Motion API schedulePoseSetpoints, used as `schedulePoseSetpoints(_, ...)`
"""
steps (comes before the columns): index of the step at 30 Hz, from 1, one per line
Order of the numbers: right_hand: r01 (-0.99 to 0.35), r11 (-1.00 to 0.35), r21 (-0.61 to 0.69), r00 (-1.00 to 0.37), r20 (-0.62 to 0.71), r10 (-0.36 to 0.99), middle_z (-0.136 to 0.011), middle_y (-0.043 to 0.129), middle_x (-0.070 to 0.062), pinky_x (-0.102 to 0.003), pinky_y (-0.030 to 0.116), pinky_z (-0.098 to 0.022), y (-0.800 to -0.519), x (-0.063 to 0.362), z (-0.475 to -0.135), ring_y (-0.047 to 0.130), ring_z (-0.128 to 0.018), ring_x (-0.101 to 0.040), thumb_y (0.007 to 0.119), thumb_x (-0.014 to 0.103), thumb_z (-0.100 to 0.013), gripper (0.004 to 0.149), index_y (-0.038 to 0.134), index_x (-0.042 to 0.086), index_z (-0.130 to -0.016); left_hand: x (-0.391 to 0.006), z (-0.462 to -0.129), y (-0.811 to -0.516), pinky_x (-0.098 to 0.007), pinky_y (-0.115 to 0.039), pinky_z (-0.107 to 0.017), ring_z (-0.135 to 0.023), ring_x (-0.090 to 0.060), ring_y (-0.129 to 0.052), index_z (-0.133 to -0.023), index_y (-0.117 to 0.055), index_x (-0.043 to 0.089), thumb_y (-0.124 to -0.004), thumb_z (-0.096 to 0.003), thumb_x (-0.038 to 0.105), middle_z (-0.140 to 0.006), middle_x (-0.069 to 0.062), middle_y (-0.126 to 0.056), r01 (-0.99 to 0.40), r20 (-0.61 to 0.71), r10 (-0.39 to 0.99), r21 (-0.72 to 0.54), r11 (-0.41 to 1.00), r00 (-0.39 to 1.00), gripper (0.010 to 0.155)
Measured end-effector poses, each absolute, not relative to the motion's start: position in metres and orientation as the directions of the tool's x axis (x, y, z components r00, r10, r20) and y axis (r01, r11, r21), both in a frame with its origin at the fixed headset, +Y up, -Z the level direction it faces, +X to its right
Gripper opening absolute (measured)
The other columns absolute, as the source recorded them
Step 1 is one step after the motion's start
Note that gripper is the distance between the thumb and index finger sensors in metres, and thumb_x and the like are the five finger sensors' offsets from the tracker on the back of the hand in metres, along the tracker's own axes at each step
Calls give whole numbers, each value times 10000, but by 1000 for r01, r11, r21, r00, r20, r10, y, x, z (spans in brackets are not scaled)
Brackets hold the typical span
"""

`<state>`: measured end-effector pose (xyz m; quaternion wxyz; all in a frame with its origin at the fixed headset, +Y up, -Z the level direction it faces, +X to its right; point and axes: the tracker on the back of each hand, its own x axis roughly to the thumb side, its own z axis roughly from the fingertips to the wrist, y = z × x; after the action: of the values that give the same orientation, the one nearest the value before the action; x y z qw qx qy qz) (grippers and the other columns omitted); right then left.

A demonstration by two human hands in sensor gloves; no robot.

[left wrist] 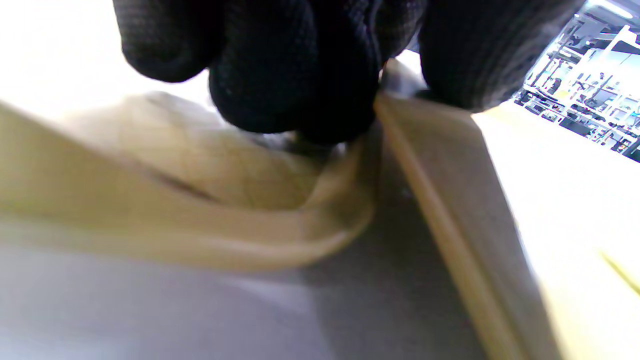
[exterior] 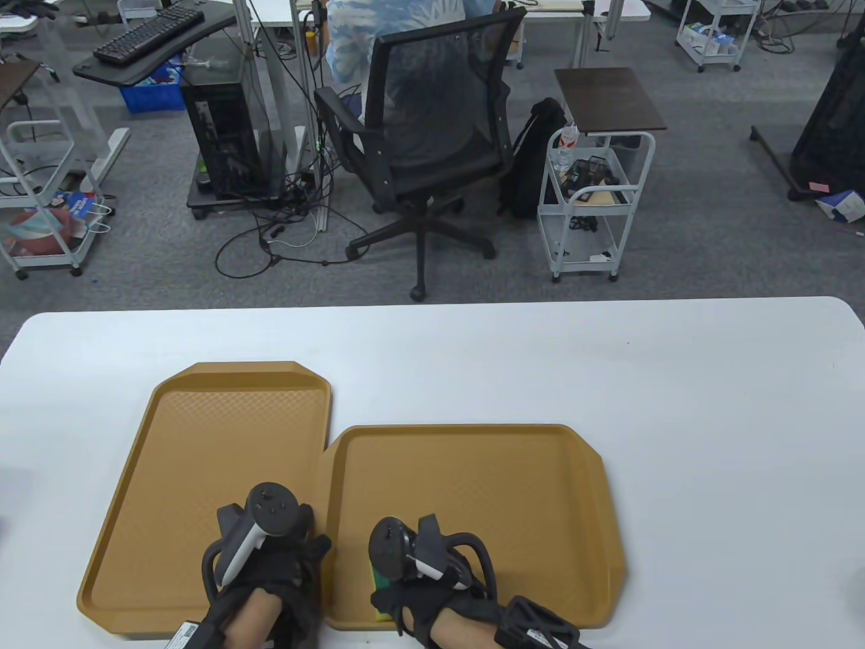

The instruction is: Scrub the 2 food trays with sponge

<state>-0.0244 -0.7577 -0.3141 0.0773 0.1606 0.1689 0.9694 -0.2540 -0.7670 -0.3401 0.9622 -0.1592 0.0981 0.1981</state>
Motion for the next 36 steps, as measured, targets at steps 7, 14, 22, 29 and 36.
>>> schedulePoseSetpoints(7, -61, -956, 288, -954, 263, 140, -1054, 664, -140, -520, 807, -530, -754, 25, -306, 908, -579, -293, 926, 467, -418, 720, 641, 235, -1038, -254, -340, -767, -495, -775, -519, -508, -277, -969, -1050, -681, 231, -837, -426, 496, -666, -38, -972, -407, -251, 344, -267, 874, 905, 696)
schedulePoseSetpoints(14, -18, -968, 249, -974, 214, 73, -1054, 680, -134, -524, 807, -540, -751, 75, -302, 914, -592, -295, 925, 462, -419, 707, 654, 236, -1032, -253, -340, -767, -495, -775, -519, -509, -278, -968, -1051, -680, 229, -835, -427, 494, -668, -38, -971, -397, -250, 335, -267, 878, 909, 696)
schedulePoseSetpoints(22, 81, -970, 230, -988, 148, -47, -1058, 691, -118, -540, 785, -565, -746, 131, -298, 911, -602, -297, 929, 454, -419, 682, 688, 225, -1013, -250, -341, -766, -496, -774, -520, -509, -281, -968, -1052, -678, 223, -831, -428, 491, -669, -42, -972, -372, -243, 312, -267, 889, 918, 696)
schedulePoseSetpoints(29, 143, -960, 239, -986, 120, -117, -1057, 688, -150, -543, 784, -562, -746, 159, -294, 911, -579, -286, 925, 437, -423, 688, 682, 189, -1017, -248, -341, -766, -498, -773, -519, -509, -282, -968, -1052, -678, 217, -830, -429, 487, -669, -46, -972, -365, -243, 304, -268, 891, 921, 696)
schedulePoseSetpoints(36, 173, -954, 243, -982, 113, -150, -1062, 674, -169, -542, 791, -555, -747, 163, -296, 912, -579, -290, 902, 405, -439, 676, 666, 170, -1027, -248, -341, -766, -499, -773, -519, -508, -283, -968, -1052, -679, 216, -829, -428, 486, -669, -47, -971, -364, -244, 303, -266, 892, 921, 696)
